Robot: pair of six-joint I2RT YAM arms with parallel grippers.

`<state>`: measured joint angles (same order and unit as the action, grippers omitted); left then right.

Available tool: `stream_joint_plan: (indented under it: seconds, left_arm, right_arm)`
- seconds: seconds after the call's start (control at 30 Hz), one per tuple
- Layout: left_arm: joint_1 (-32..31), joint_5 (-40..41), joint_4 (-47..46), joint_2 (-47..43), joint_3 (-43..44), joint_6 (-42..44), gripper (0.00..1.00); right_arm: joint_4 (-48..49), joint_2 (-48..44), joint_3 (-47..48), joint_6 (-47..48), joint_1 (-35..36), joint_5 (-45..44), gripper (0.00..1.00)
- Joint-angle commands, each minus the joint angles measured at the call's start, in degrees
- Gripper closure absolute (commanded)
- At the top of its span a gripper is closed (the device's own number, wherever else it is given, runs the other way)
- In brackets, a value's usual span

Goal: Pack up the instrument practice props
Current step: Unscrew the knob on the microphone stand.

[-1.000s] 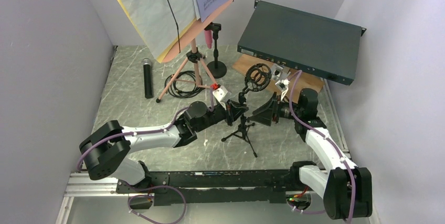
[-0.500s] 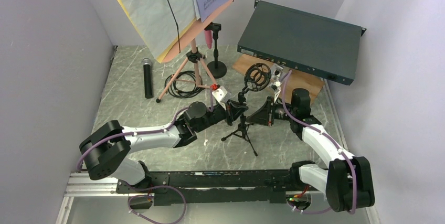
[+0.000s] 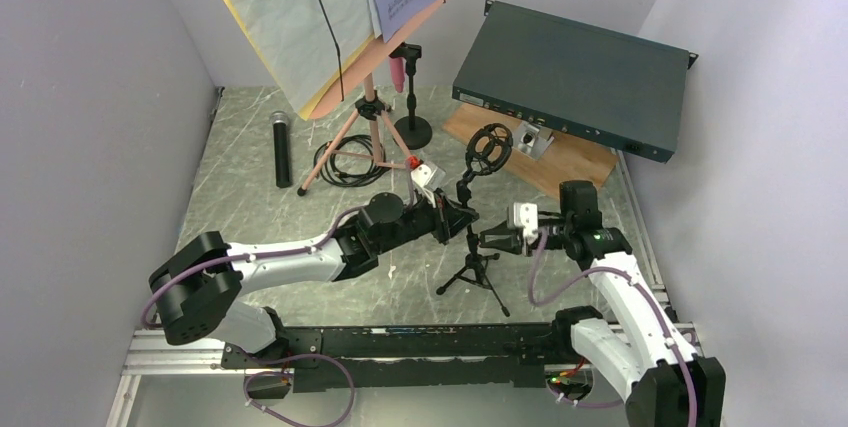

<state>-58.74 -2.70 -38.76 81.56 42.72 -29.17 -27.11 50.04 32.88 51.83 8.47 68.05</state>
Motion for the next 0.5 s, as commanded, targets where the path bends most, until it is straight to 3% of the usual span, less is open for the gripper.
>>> stream_joint_plan:
  seconds: [0.0, 0.07, 0.17, 0.33, 0.47]
  left_arm:
    - [0.91, 2.12, 3.47, -0.46, 3.15, -3.40, 1.00]
    - [0.91, 1.67, 2.97, 0.20, 3.08, -3.75, 1.00]
    - [0.89, 0.78, 2.22, 0.90, 2.94, -3.77, 1.00]
    - [0.86, -1.31, 1.52, 1.69, 3.27, -1.16, 1.00]
    - [0.86, -4.26, 2.62, 2.02, 4.19, 2.36, 1.00]
  right_arm:
    - [-24.06, -0.81, -1.18, 42.54, -1.28, 0.22, 0.80]
    - [-25.53, -1.10, -1.35, 46.76, -1.62, 0.29, 0.77]
    - [-25.00, -1.35, -1.23, 45.57, -2.11, 1.01, 0.72]
    - [-28.32, -1.10, -0.22, 45.92, -3.47, 4.79, 0.40]
    - [-33.95, -1.24, 3.47, 43.98, -6.62, 9.63, 0.28]
